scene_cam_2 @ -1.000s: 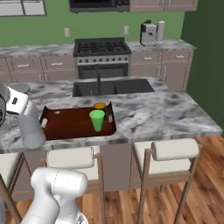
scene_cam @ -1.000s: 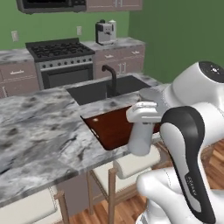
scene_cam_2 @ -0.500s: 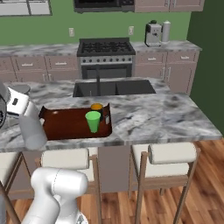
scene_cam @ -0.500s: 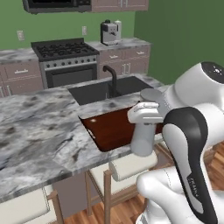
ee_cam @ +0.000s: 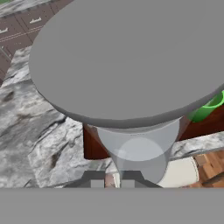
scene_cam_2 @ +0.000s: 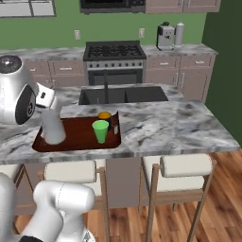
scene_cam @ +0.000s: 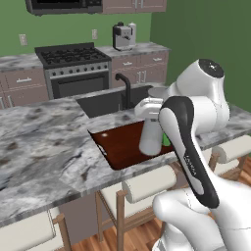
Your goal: There is a tray on the dining counter. Grab the cup, mug, and pitcher and place them on the tray. The pitcher may be placed next to the tray if it cannot fit the tray.
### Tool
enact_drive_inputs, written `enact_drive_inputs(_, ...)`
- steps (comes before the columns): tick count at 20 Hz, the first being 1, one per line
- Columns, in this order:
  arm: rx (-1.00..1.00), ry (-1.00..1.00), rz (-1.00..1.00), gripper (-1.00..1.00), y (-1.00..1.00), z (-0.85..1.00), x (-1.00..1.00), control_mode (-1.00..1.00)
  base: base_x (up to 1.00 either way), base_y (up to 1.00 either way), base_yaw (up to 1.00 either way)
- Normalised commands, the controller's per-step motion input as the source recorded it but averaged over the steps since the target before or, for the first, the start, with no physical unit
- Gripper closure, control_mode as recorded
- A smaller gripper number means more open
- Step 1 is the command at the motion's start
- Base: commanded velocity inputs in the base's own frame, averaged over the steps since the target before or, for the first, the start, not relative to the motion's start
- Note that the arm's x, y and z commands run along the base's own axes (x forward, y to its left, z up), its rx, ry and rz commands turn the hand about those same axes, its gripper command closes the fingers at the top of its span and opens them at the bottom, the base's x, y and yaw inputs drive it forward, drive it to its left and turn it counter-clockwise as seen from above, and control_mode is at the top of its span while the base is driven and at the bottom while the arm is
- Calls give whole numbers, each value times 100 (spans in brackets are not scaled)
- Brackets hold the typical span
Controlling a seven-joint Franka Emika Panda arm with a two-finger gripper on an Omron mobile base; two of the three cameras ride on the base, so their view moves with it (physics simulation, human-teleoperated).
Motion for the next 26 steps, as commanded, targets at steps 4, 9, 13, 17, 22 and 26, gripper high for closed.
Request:
enact_drive_inputs(4, 0, 0, 3, 100, 0, -23, 100, -100, 0, 0, 0)
enact_drive_inputs(9, 0, 0, 1, 100, 16, -45, 90, -100, 0, 0, 0)
enact_drive_inputs(13, 0, 0, 1, 100, 15, -47, 91, -100, 0, 0, 0)
enact_drive_inputs(17, 0, 4, 2, 100, 15, -54, 81, -100, 0, 0, 0)
enact_drive_inputs(22, 0, 9, 6, 100, 11, -49, 48, -100, 0, 0, 0)
enact_drive_inputs(26, 0, 11, 7, 100, 3, -37, 23, -100, 0, 0, 0)
